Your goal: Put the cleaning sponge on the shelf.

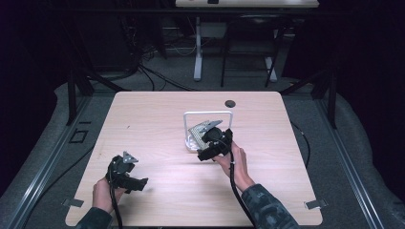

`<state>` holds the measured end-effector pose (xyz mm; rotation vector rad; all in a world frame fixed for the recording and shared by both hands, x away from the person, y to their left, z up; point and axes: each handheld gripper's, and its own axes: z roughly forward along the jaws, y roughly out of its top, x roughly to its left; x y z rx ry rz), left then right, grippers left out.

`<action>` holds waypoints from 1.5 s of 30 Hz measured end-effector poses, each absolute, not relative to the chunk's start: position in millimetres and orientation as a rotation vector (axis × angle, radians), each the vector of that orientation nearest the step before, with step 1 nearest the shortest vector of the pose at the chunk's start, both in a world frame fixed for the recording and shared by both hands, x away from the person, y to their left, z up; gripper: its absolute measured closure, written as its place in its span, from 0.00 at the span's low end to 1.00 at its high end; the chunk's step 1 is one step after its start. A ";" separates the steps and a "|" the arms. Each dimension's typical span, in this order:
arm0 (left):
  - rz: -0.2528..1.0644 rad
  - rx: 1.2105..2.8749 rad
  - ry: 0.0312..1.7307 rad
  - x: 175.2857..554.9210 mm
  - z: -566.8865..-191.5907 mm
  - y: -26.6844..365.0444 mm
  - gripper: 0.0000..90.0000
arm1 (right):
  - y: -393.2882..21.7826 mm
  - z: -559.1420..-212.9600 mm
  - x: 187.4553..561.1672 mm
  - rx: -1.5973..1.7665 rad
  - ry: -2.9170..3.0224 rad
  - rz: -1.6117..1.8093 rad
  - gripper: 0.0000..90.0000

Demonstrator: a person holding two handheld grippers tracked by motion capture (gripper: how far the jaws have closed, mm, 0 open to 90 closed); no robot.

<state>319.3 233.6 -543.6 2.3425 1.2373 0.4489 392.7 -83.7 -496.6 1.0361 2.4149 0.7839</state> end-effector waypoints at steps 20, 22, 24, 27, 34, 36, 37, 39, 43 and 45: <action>0.455 2.344 1.238 319.6 -544.6 231.9 0.10 | -126.0 -459.9 335.5 0.913 2.433 0.809 0.00; 0.451 2.345 1.237 320.0 -545.1 231.6 0.10 | -133.9 -457.1 328.3 0.911 2.424 0.815 0.00; 0.447 2.353 1.237 320.8 -545.4 230.9 0.10 | -142.1 -455.2 321.5 0.907 2.410 0.821 0.00; 0.444 2.354 1.231 320.0 -545.3 229.1 0.10 | -158.3 -454.7 310.0 0.922 2.399 0.812 0.00; 0.446 2.356 1.234 320.2 -545.4 229.3 0.10 | -184.3 -461.7 290.7 0.956 2.398 0.773 0.00; 0.448 2.346 1.230 319.9 -544.0 230.0 0.10 | -188.0 -463.6 288.5 0.968 2.395 0.772 0.00; 0.451 2.338 1.234 319.2 -543.2 230.1 0.10 | -195.0 -466.8 284.8 0.989 2.384 0.779 0.00; 0.450 2.338 1.233 319.1 -543.4 230.1 0.10 | -199.9 -470.0 282.4 1.007 2.381 0.784 0.00; 0.449 2.345 1.230 319.3 -544.5 229.1 0.10 | -218.8 -486.9 273.2 1.074 2.371 0.763 0.00; 0.448 2.346 1.230 319.4 -544.4 229.0 0.10 | -226.9 -494.0 270.9 1.103 2.372 0.754 0.00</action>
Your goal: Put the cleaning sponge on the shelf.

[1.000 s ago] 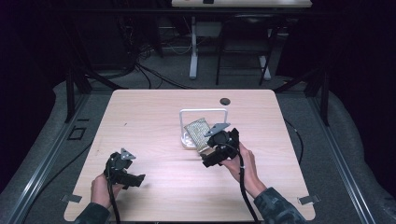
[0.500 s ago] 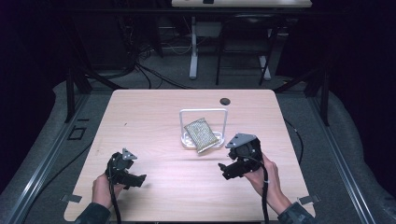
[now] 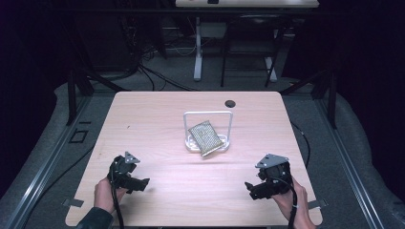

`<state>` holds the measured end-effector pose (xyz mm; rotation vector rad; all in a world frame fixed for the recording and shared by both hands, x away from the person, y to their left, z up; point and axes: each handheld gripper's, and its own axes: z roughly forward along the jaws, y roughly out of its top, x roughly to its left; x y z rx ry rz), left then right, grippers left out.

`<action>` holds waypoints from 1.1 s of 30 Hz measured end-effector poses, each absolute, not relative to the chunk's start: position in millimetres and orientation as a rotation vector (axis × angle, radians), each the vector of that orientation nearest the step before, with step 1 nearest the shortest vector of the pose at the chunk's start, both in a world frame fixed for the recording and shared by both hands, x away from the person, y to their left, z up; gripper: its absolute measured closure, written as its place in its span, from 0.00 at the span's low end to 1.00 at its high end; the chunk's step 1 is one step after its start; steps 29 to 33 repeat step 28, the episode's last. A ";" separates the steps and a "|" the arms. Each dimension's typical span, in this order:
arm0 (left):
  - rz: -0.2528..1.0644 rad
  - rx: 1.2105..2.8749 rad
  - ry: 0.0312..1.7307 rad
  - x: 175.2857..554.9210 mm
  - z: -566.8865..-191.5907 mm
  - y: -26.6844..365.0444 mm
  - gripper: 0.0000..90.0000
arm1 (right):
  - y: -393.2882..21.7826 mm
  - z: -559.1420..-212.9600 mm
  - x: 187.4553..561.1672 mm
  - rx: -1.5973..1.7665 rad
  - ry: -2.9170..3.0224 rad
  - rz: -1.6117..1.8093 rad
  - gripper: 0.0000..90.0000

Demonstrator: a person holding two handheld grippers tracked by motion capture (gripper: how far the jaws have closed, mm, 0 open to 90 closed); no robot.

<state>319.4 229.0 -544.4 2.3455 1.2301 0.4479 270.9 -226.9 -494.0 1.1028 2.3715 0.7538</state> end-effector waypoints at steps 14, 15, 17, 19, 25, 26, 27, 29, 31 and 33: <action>0.444 2.341 1.227 319.3 -543.1 229.7 0.10 | -258.7 -527.4 265.8 1.224 2.396 0.647 0.01; 0.441 2.343 1.223 319.3 -543.1 229.3 0.10 | -259.1 -529.0 266.8 1.230 2.390 0.650 0.01; 0.437 2.349 1.218 319.4 -543.6 228.5 0.10 | -260.2 -531.4 269.7 1.234 2.402 0.609 0.01; 0.432 2.350 1.217 319.4 -543.8 228.5 0.10 | -260.2 -532.5 270.9 1.229 2.407 0.595 0.01; 0.431 2.338 1.225 320.1 -543.3 230.7 0.10 | -257.5 -534.2 271.4 1.209 2.417 0.565 0.01; 0.432 2.339 1.226 320.1 -543.0 230.4 0.10 | -257.2 -534.3 271.0 1.200 2.418 0.560 0.01; 0.439 2.337 1.227 319.9 -543.1 229.7 0.10 | -256.9 -534.1 270.4 1.199 2.422 0.560 0.01; 0.433 2.340 1.224 320.0 -543.0 229.5 0.10 | -256.8 -534.1 270.0 1.194 2.421 0.557 0.01; 0.433 2.340 1.224 320.0 -543.0 229.5 0.10 | -256.8 -534.1 270.0 1.194 2.421 0.557 0.01; 0.433 2.340 1.224 320.0 -543.0 229.5 0.10 | -256.8 -534.1 270.0 1.194 2.421 0.557 0.01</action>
